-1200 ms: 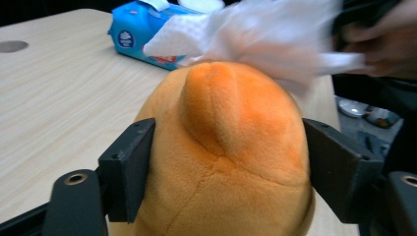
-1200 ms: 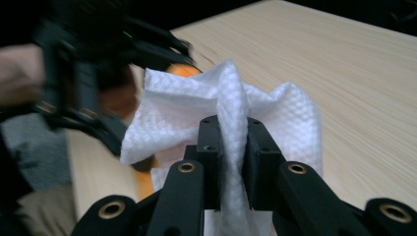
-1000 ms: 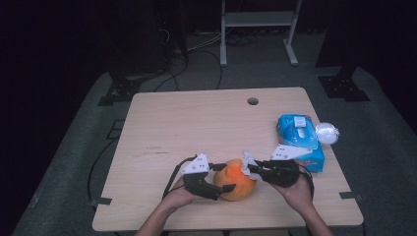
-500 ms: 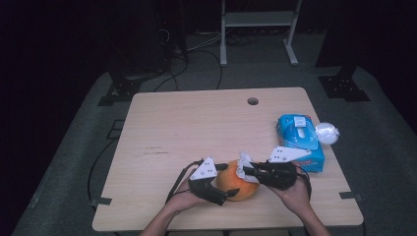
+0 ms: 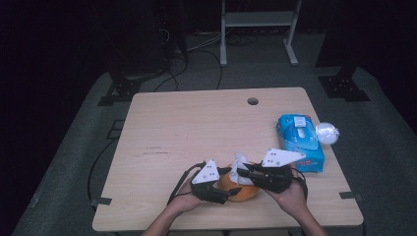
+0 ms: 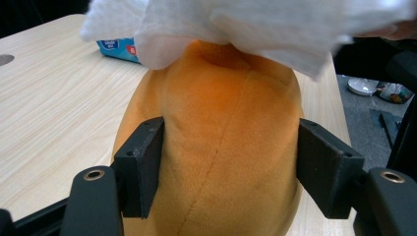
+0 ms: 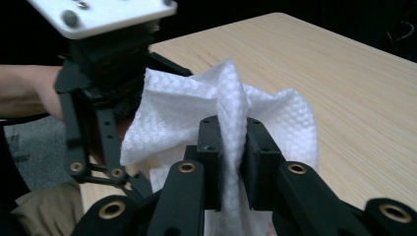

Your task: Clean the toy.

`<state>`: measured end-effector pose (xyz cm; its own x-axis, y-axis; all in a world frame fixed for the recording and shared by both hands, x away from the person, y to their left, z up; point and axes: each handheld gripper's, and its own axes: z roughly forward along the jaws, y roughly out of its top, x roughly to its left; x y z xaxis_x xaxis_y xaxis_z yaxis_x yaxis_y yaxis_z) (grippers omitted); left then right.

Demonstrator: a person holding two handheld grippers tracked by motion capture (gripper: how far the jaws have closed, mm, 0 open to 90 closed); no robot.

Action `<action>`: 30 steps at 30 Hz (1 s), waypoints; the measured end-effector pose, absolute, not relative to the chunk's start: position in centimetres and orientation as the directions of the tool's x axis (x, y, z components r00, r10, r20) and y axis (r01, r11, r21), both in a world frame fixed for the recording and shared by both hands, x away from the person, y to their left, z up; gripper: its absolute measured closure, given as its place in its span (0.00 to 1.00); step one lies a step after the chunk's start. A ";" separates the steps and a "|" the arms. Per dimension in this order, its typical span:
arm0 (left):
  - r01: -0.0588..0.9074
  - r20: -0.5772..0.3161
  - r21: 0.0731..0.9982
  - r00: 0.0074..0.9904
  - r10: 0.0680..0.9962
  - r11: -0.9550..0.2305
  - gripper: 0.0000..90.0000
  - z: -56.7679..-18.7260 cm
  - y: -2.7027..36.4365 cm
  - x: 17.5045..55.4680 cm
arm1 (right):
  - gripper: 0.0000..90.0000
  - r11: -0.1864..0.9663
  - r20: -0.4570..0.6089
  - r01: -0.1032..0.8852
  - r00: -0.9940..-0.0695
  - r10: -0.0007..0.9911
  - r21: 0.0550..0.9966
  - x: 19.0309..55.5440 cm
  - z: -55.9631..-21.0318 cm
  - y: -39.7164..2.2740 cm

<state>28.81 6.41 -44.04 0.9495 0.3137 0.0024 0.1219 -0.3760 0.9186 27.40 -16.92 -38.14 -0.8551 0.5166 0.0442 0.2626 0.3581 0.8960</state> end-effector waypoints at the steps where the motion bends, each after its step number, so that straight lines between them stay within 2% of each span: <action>1: 0.122 0.002 0.919 0.950 0.312 -0.375 0.35 -44.1 6.4 28.8 | 0.87 0.354 0.049 0.271 -0.849 0.526 0.895 27.5 -38.2 -17.2; 8: 0.118 0.004 0.918 0.952 0.306 -0.379 0.34 -44.1 6.3 28.8 | 0.87 0.339 0.072 0.310 -0.823 0.563 0.888 28.2 -38.5 -18.4; 14: 0.145 -0.015 0.912 0.947 0.321 -0.384 0.11 -43.9 6.7 29.3 | 0.87 0.362 0.072 0.317 -0.831 0.552 0.877 28.2 -38.8 -18.2; 19: 0.170 -0.042 0.902 0.949 0.312 -0.397 0.08 -45.1 6.6 29.7 | 0.87 0.355 0.091 0.334 -0.827 0.554 0.873 28.5 -39.1 -18.6; 20: 0.163 -0.036 0.902 0.950 0.309 -0.399 0.10 -45.1 6.6 29.7 | 0.87 0.353 0.095 0.338 -0.826 0.555 0.872 28.5 -39.1 -18.6; 23: 0.135 -0.003 0.905 0.950 0.312 -0.403 0.28 -44.7 6.8 29.5 | 0.87 0.350 0.094 0.338 -0.823 0.561 0.874 28.5 -39.1 -18.6; 25: 0.114 0.018 0.907 0.951 0.308 -0.405 0.38 -44.1 7.0 29.3 | 0.87 0.333 0.094 0.327 -0.824 0.559 0.884 28.2 -38.8 -18.7; 30: 0.083 0.044 0.909 0.955 0.292 -0.409 0.44 -42.6 7.7 29.2 | 0.87 0.311 0.079 0.294 -0.828 0.555 0.904 27.6 -37.7 -18.7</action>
